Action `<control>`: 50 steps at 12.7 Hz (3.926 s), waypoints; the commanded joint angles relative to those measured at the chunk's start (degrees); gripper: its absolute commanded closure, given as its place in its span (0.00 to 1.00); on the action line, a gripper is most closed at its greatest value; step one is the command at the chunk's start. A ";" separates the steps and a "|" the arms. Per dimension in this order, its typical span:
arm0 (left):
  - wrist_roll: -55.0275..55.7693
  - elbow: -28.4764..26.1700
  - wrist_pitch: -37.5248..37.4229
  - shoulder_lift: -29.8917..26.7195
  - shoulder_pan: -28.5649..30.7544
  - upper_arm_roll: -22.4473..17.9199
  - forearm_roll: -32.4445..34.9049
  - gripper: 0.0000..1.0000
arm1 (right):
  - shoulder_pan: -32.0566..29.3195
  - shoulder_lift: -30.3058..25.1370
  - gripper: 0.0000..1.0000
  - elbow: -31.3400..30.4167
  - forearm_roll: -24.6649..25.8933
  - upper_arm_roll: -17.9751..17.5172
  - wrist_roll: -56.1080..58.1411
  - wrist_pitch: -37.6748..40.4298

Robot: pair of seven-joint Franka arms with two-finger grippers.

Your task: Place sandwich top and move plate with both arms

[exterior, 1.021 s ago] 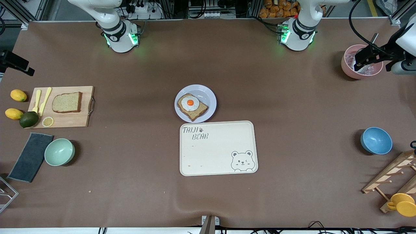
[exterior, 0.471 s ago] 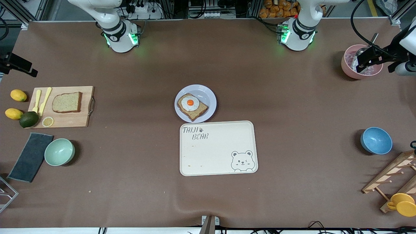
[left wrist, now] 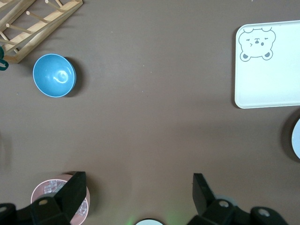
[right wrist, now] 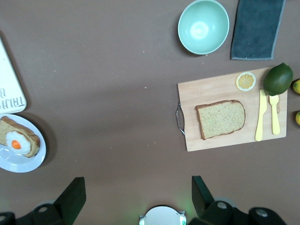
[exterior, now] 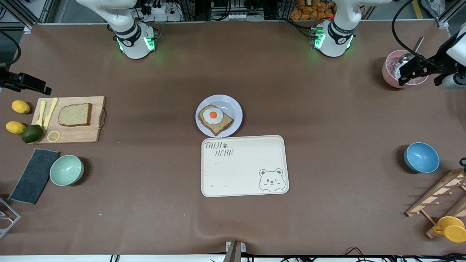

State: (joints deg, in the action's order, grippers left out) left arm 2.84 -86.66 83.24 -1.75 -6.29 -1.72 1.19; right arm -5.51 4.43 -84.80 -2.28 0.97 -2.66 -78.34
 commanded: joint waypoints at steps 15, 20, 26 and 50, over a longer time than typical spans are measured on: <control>1.03 -8.52 8.43 0.61 -0.12 0.14 -9.37 0.00 | -24.46 18.05 0.00 -26.82 4.47 0.17 26.38 -37.76; 1.03 -8.62 9.57 5.08 0.05 0.23 -16.81 0.00 | -26.83 23.60 0.00 -26.82 6.23 0.17 36.65 -42.50; 0.07 -8.97 15.98 10.27 -0.91 0.40 -28.26 0.00 | -28.94 24.48 0.00 -27.61 6.14 0.09 40.54 -40.85; -12.38 -25.48 35.59 17.48 1.63 11.57 -57.51 0.00 | -27.19 14.83 1.00 -23.67 3.42 -5.44 40.89 -28.37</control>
State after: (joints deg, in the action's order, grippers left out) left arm -3.95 -108.92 117.56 16.65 -5.52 9.33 -52.15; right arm -32.91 21.78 -108.89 2.29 -2.95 38.01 -109.18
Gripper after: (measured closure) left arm 0.000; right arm 0.956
